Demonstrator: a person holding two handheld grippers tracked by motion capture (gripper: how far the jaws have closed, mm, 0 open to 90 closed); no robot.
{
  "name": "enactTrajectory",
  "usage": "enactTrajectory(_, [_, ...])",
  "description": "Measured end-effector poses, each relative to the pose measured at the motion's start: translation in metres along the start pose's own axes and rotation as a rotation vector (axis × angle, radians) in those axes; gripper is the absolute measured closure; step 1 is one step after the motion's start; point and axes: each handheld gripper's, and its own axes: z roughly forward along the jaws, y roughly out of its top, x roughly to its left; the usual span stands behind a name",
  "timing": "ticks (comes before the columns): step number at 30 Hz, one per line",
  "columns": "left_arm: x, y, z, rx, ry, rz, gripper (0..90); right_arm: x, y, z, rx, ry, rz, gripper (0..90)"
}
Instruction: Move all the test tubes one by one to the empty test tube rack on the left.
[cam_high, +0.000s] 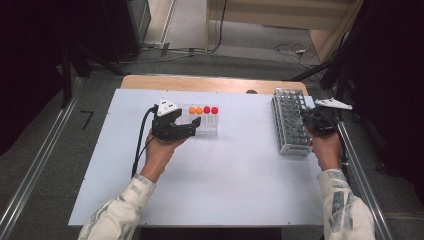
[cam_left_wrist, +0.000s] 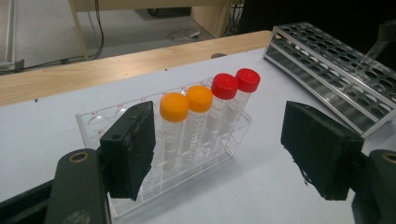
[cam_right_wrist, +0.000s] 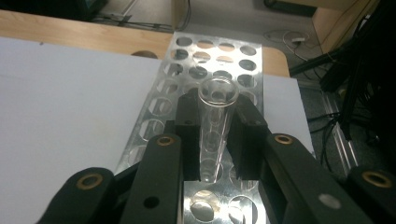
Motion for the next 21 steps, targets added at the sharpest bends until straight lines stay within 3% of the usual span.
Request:
enactTrajectory(10, [-0.003,0.001,-0.003,-0.003,-0.006,0.004,26.6,0.007,0.009,-0.023,-0.052,0.031,-0.022,72.9])
enactTrajectory(21, [-0.010,0.001,-0.001,-0.007,-0.020,0.010,26.7,0.043,0.010,-0.038,-0.074,0.143,-0.080,72.9])
